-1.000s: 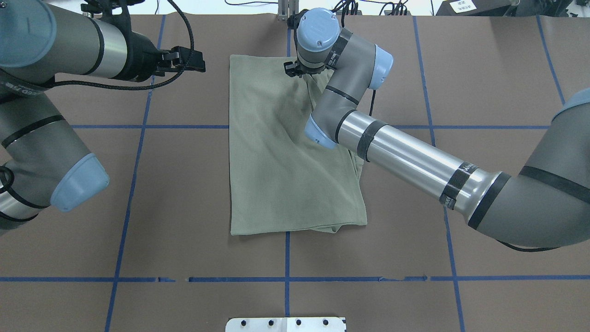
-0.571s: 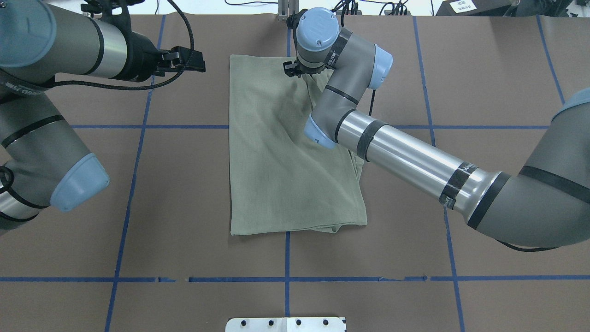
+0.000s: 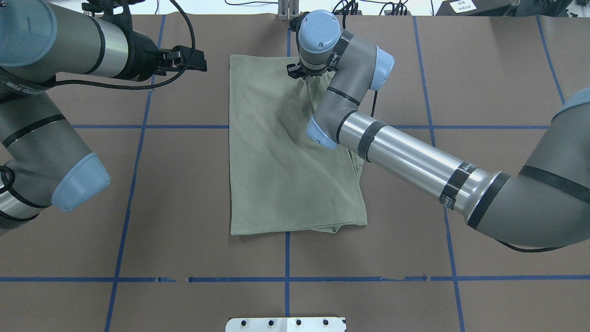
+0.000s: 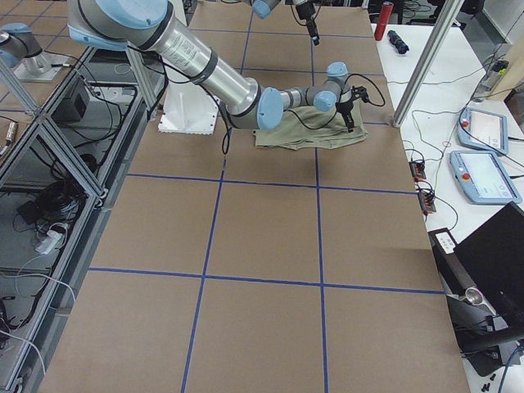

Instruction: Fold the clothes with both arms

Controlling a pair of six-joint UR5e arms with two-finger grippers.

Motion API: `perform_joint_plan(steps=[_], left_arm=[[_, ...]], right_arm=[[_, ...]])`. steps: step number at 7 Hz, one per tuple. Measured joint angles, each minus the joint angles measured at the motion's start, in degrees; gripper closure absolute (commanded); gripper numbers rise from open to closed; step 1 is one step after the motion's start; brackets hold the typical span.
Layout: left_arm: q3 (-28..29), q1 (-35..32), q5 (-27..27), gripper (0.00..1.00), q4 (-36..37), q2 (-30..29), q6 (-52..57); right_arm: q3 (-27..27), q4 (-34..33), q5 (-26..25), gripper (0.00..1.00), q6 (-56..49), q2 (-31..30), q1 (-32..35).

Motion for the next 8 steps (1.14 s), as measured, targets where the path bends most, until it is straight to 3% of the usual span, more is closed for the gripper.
perform_joint_plan(steps=[2,7,8], left_arm=[[0.0,0.0,0.0,0.01,0.0,-0.1,0.0],[0.0,0.0,0.0,0.01,0.0,-0.2,0.0],[0.0,0.0,0.0,0.01,0.0,-0.3,0.0]], right_arm=[[-0.4,0.0,0.0,0.47,0.0,0.1,-0.1],[-1.2,0.1,0.1,0.46,0.0,1.1,-0.4],[-1.5,0.0,0.1,0.51,0.0,1.1,-0.4]])
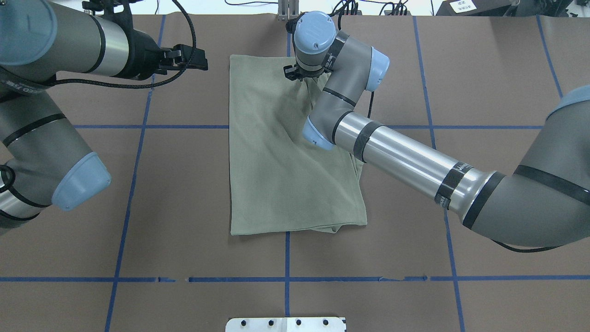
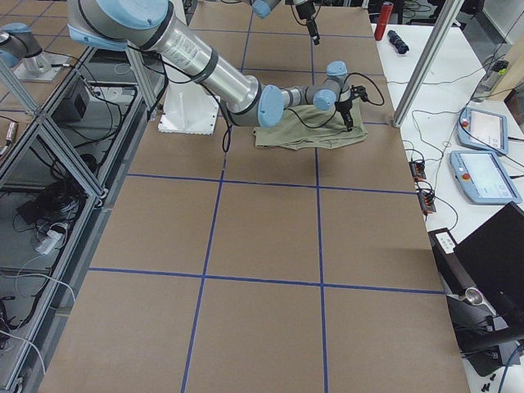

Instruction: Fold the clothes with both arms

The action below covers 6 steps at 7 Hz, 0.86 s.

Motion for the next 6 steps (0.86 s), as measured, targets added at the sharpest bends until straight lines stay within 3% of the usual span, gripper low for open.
perform_joint_plan(steps=[1,2,6], left_arm=[[0.0,0.0,0.0,0.01,0.0,0.0,0.0],[0.0,0.0,0.0,0.01,0.0,0.0,0.0],[0.0,0.0,0.0,0.01,0.0,-0.1,0.0]], right_arm=[[-0.2,0.0,0.0,0.89,0.0,0.0,0.0],[-0.4,0.0,0.0,1.0,0.0,0.0,0.0],[-0.1,0.2,0.2,1.0,0.0,0.1,0.7]])
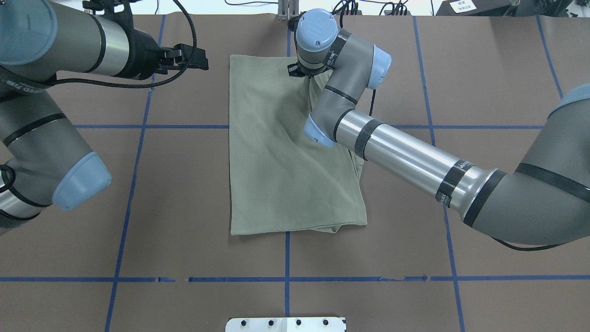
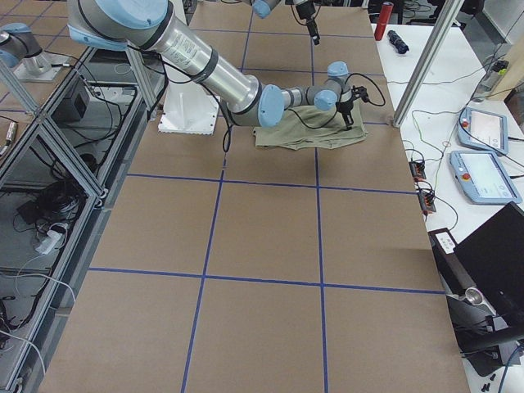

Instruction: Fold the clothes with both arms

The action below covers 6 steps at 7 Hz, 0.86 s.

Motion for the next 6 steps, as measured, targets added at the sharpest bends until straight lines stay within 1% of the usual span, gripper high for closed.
perform_joint_plan(steps=[2,3,4,5,6], left_arm=[[0.0,0.0,0.0,0.01,0.0,-0.2,-0.1],[0.1,0.1,0.0,0.01,0.0,-0.4,-0.1],[0.1,0.1,0.0,0.01,0.0,-0.5,-0.2],[0.2,0.1,0.0,0.01,0.0,-0.5,-0.2],[0.4,0.1,0.0,0.01,0.0,-0.5,-0.1]], right_arm=[[0.4,-0.1,-0.1,1.0,-1.0,-0.4,1.6],[1.2,-0.1,-0.1,1.0,-3.0,-1.5,2.7],[3.3,-0.2,-0.1,0.93,-5.6,-4.1,3.8],[5.8,-0.2,-0.2,0.01,-7.5,-6.8,4.5],[7.7,-0.2,-0.2,0.0,-8.3,-8.4,4.9]])
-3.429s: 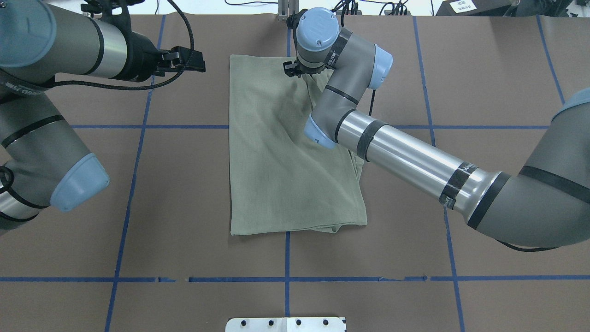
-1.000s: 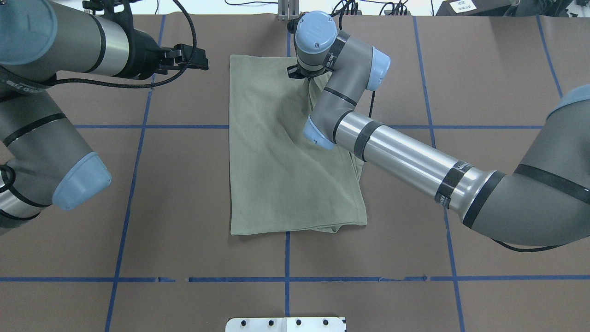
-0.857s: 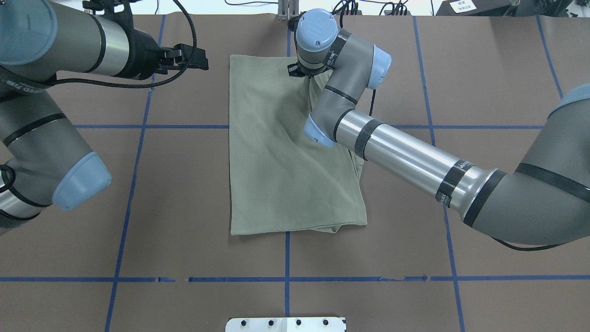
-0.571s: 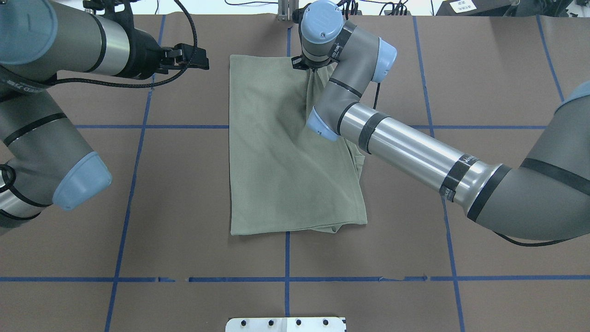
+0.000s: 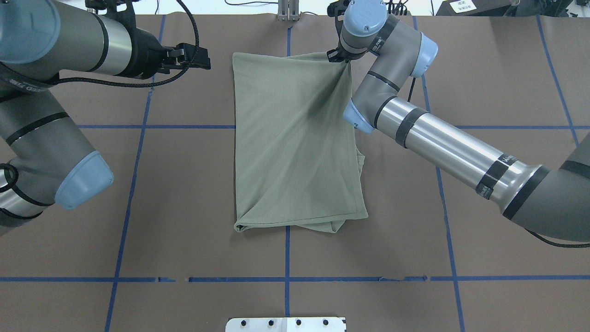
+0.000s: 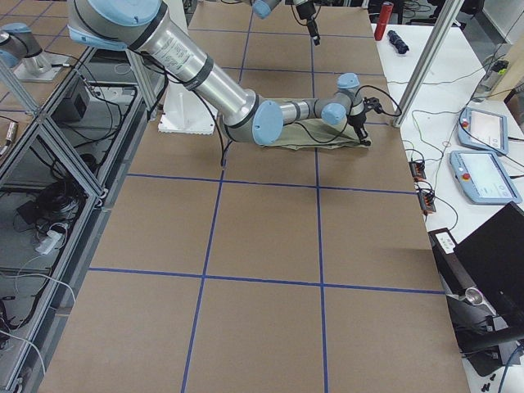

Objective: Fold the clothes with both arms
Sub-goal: 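Pull the far corner away from the robot with the right gripper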

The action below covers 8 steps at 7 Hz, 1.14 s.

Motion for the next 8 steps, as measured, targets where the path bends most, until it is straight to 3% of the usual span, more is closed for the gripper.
perform_joint_plan(steps=[3,5,8], left_arm=[[0.4,-0.1,0.0,0.01,0.0,0.1,0.1],[1.0,-0.1,-0.1,0.01,0.0,0.3,-0.7],[1.3,1.8,-0.5,0.01,-2.1,1.0,-11.5]], right_arm=[[3.3,-0.2,0.1,0.0,0.3,-0.8,0.5],[5.7,-1.1,3.0,0.0,0.7,-0.7,1.2],[18.2,-13.8,16.0,0.0,2.2,-2.5,2.4]])
